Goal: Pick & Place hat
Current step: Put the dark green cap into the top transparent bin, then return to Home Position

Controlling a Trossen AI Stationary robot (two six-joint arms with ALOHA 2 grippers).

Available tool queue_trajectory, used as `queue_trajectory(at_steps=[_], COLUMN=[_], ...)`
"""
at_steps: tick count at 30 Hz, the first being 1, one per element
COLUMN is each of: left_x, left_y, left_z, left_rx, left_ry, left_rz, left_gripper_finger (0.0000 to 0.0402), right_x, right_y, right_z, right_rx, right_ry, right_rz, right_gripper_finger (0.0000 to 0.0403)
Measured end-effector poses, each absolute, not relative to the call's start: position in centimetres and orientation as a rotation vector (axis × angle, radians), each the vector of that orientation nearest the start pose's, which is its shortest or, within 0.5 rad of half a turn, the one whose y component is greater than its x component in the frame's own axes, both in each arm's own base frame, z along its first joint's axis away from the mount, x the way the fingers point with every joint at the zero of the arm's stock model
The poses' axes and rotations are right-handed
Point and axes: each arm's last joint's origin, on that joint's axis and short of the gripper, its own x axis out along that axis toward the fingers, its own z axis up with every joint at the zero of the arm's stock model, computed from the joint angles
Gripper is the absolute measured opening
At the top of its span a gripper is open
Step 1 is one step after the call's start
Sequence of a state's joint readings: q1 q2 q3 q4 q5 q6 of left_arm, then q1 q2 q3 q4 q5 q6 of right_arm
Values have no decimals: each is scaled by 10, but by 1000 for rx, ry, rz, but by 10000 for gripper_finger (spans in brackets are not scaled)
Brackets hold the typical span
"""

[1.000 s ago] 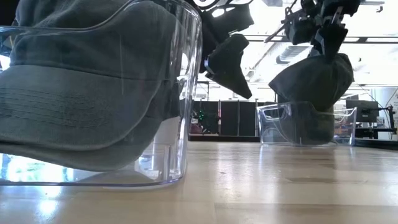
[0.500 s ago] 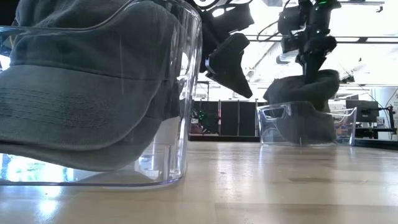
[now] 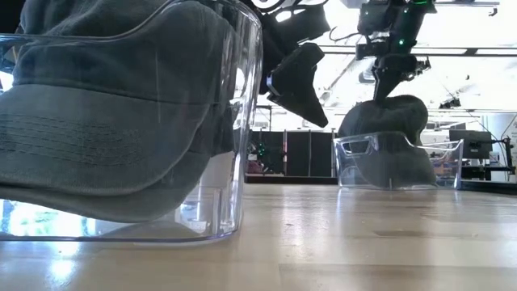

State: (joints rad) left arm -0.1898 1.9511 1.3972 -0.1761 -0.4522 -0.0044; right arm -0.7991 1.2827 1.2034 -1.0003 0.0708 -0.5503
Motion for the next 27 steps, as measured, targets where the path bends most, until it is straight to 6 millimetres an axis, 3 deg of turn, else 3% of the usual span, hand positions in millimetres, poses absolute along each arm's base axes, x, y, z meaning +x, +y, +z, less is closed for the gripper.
queue_trajectory(at_steps=[6, 11, 17, 21, 23, 27], left_x=[423, 423, 423, 425, 425, 411], left_y=[-69, -69, -69, -69, -70, -70], left_z=[209, 209, 209, 214, 224, 264], left_rx=[220, 220, 220, 213, 182, 144], left_ry=[694, 693, 690, 669, 652, 558], left_rz=[235, 235, 241, 253, 230, 235], left_gripper_finger=[114, 114, 114, 114, 114, 114], right_x=[156, 145, 133, 138, 143, 146], right_y=[-176, -169, -143, -132, -124, -99], right_z=[327, 339, 334, 334, 334, 327], right_rx=[-98, -77, 145, 255, 283, 247], right_ry=[1104, 1044, 1063, 1015, 976, 883], right_rz=[-590, -695, -401, -286, -213, -86], right_gripper_finger=[174, 183, 174, 164, 155, 123])
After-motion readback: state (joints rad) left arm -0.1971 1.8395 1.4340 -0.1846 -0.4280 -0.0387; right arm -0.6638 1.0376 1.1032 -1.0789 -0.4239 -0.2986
